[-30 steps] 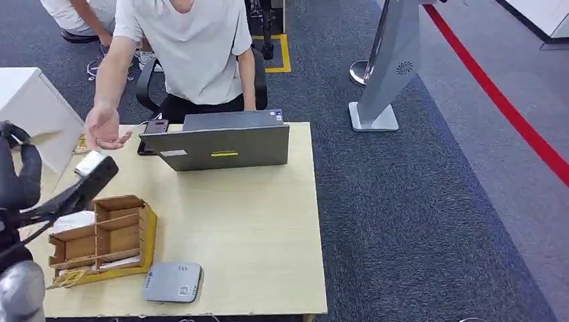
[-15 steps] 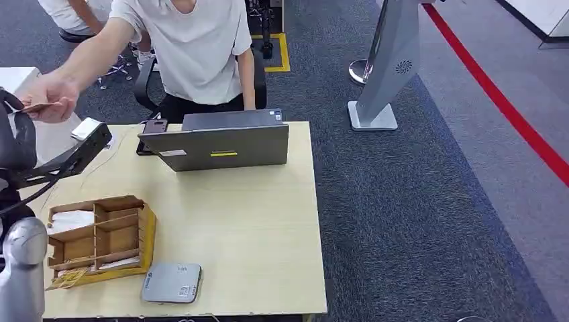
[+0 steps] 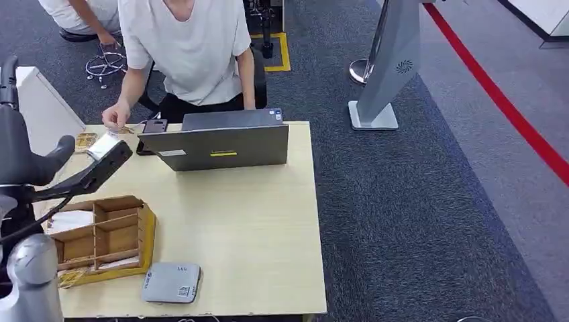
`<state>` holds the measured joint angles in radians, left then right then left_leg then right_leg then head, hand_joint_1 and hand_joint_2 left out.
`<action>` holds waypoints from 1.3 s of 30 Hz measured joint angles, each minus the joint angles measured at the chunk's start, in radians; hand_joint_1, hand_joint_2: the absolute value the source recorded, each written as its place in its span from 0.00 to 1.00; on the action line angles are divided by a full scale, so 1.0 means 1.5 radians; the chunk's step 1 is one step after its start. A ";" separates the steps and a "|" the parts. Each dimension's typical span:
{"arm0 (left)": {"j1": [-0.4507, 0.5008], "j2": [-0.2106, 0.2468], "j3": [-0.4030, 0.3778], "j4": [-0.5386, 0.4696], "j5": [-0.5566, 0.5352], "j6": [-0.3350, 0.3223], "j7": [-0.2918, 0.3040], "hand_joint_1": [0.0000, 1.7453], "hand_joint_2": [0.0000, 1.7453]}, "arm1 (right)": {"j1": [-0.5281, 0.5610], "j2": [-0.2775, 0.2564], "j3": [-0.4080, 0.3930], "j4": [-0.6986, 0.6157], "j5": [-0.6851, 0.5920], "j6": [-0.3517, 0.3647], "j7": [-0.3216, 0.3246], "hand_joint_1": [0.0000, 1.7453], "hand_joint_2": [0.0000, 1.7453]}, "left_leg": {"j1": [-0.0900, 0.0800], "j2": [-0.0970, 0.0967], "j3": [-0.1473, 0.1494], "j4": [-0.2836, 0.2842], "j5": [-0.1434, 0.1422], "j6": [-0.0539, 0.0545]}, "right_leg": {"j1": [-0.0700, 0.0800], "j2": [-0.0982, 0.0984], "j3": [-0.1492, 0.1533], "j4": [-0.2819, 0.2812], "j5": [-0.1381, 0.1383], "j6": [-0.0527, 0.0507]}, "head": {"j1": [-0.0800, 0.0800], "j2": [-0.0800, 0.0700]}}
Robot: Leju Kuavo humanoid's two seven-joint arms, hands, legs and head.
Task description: Pass the card to the sensor for recognition and then transmit it.
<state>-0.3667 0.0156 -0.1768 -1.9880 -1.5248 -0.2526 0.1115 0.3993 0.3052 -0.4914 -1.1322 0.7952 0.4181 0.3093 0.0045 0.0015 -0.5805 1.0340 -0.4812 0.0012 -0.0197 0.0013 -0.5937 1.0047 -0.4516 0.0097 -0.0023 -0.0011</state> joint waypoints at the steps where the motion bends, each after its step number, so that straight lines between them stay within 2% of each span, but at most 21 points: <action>1: 0.019 -0.001 0.011 -0.020 0.010 0.005 -0.008 0.00 1.00 | 0.004 0.000 0.005 -0.003 -0.010 -0.005 0.006 0.00 1.00 | 0.000 0.000 0.000 0.000 0.000 0.000 | 0.000 0.000 0.000 0.000 0.000 0.000 | 0.000 0.000; 5: 0.132 0.000 0.096 -0.100 0.125 0.065 -0.066 0.00 1.00 | 0.025 0.000 0.028 -0.021 -0.066 -0.037 0.040 0.00 1.00 | 0.000 0.002 0.000 -0.001 -0.002 -0.001 | 0.000 0.002 0.000 0.000 -0.002 -0.001 | 0.000 0.000; 8: 0.232 0.003 0.204 -0.129 0.247 0.113 -0.141 0.00 1.00 | 0.041 0.000 0.045 -0.039 -0.104 -0.061 0.060 0.00 1.00 | 0.000 0.002 0.000 -0.001 -0.002 -0.001 | 0.000 0.002 0.000 0.000 -0.003 0.000 | 0.000 0.000; 11: 0.305 -0.013 0.329 -0.138 0.337 0.119 -0.205 0.00 1.00 | 0.056 0.000 0.060 -0.060 -0.127 -0.076 0.079 0.00 1.00 | 0.000 0.002 0.000 -0.001 -0.002 -0.001 | 0.000 0.002 0.000 0.000 -0.004 -0.001 | 0.000 0.000; 12: 0.318 -0.024 0.372 -0.138 0.360 0.101 -0.225 0.00 1.00 | 0.060 0.000 0.064 -0.066 -0.133 -0.079 0.086 0.00 1.00 | 0.000 0.001 0.000 -0.001 -0.002 -0.001 | 0.000 0.001 0.000 0.000 -0.004 -0.001 | 0.000 0.000; 14: 0.327 -0.058 0.490 -0.130 0.436 0.020 -0.267 0.00 1.00 | 0.064 0.000 0.071 -0.079 -0.145 -0.088 0.100 0.00 1.00 | 0.000 0.001 0.000 -0.001 -0.002 -0.001 | 0.000 0.001 0.000 0.000 -0.004 0.000 | 0.001 0.000; 16: 0.323 -0.091 0.618 -0.103 0.464 -0.046 -0.323 0.00 1.00 | 0.068 0.000 0.078 -0.091 -0.154 -0.092 0.110 0.00 1.00 | 0.000 0.003 0.000 -0.001 -0.002 -0.001 | 0.000 0.003 -0.001 0.000 -0.004 -0.001 | 0.000 0.000; 17: 0.322 -0.104 0.670 -0.094 0.467 -0.063 -0.337 0.00 1.00 | 0.071 0.000 0.080 -0.094 -0.158 -0.096 0.113 0.00 1.00 | 0.000 0.003 0.000 -0.001 -0.002 -0.001 | 0.000 0.003 -0.001 0.000 -0.004 -0.001 | 0.000 0.000; 20: 0.286 -0.158 0.825 -0.040 0.514 -0.137 -0.329 0.00 1.00 | 0.076 0.000 0.089 -0.108 -0.170 -0.108 0.123 0.00 1.00 | 0.000 0.001 0.000 -0.001 -0.002 -0.001 | 0.000 0.001 0.000 0.000 -0.004 0.000 | 0.000 0.000; 22: 0.277 -0.185 0.903 0.002 0.543 -0.135 -0.311 0.00 1.00 | 0.076 0.000 0.093 -0.116 -0.170 -0.111 0.128 0.00 1.00 | 0.000 0.001 0.001 -0.001 -0.002 -0.001 | 0.000 0.001 0.000 0.000 -0.004 0.000 | 0.000 0.000; 24: 0.268 -0.203 0.956 0.057 0.579 -0.110 -0.279 0.00 1.00 | 0.076 0.000 0.094 -0.122 -0.170 -0.111 0.134 0.00 1.00 | 0.000 0.001 0.001 -0.001 -0.002 -0.001 | -0.001 0.001 0.000 0.000 -0.004 0.000 | 0.001 0.000; 26: 0.262 -0.216 0.989 0.118 0.627 -0.073 -0.243 0.00 1.00 | 0.076 0.000 0.096 -0.128 -0.170 -0.111 0.135 0.00 1.00 | -0.001 0.001 0.001 -0.001 -0.002 -0.001 | -0.001 0.001 0.001 0.000 -0.004 0.000 | 0.000 0.000; 27: 0.261 -0.224 1.003 0.159 0.653 -0.043 -0.211 0.00 1.00 | 0.076 0.000 0.097 -0.130 -0.169 -0.109 0.135 0.00 1.00 | -0.001 0.001 0.001 -0.001 -0.002 -0.001 | -0.001 0.001 0.001 0.000 -0.004 0.000 | 0.001 0.000; 29: 0.269 -0.235 1.002 0.255 0.705 0.045 -0.157 0.00 1.00 | 0.073 0.000 0.096 -0.131 -0.161 -0.101 0.134 0.00 1.00 | -0.001 0.001 0.002 -0.001 -0.002 -0.001 | -0.001 0.001 0.001 0.000 -0.004 0.000 | 0.000 0.000; 31: 0.300 -0.247 0.964 0.334 0.795 0.133 -0.103 0.00 1.00 | 0.070 0.000 0.096 -0.131 -0.147 -0.089 0.128 0.00 1.00 | -0.001 0.002 0.003 -0.001 -0.002 -0.001 | -0.001 0.002 0.000 0.000 -0.004 0.000 | 0.000 0.000; 32: 0.319 -0.250 0.924 0.370 0.835 0.165 -0.077 0.00 1.00 | 0.068 0.000 0.096 -0.130 -0.140 -0.084 0.125 0.00 1.00 | -0.001 0.001 0.003 0.000 -0.002 -0.001 | -0.001 0.001 0.000 0.000 -0.004 0.000 | 0.000 0.000; 33: 0.340 -0.250 0.880 0.394 0.860 0.192 -0.057 0.00 1.00 | 0.065 0.000 0.096 -0.129 -0.133 -0.080 0.119 0.00 1.00 | -0.001 0.001 0.002 0.000 -0.002 -0.001 | -0.001 0.001 0.000 -0.001 -0.004 0.001 | 0.002 0.000; 34: 0.355 -0.251 0.841 0.418 0.868 0.200 -0.047 0.00 1.00 | 0.063 0.000 0.096 -0.128 -0.131 -0.078 0.116 0.00 1.00 | -0.002 0.001 0.002 0.000 -0.003 0.000 | -0.002 0.001 0.000 -0.001 -0.004 0.001 | 0.002 0.000; 35: 0.370 -0.250 0.799 0.445 0.884 0.203 -0.034 0.00 0.00 | 0.059 0.000 0.096 -0.127 -0.129 -0.076 0.112 0.00 1.00 | -0.002 0.001 0.002 0.000 -0.003 0.001 | -0.002 0.000 0.001 -0.001 -0.004 0.001 | 0.000 0.000; 38: 0.383 -0.250 0.714 0.529 0.977 0.197 0.009 0.00 0.00 | 0.048 0.000 0.093 -0.120 -0.094 -0.052 0.091 0.00 1.00 | -0.001 0.001 0.002 0.000 -0.003 0.001 | -0.002 0.001 0.002 -0.001 -0.004 0.002 | 0.001 0.000; 39: 0.386 -0.250 0.690 0.552 0.974 0.197 0.019 0.00 1.00 | 0.044 0.000 0.091 -0.115 -0.085 -0.045 0.086 0.00 1.00 | -0.001 0.001 0.002 0.000 -0.003 0.001 | -0.002 0.001 0.002 -0.001 -0.003 0.002 | 0.001 0.000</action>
<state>0.2122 -0.3597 0.8589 -1.1607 -0.0645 0.0427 0.1393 0.4650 0.3052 -0.3548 -1.3050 0.6673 0.3514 0.4387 0.0024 0.0028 -0.5772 1.0335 -0.4855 0.0026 -0.0222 0.0021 -0.5908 1.0040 -0.4567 0.0125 -0.0011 -0.0011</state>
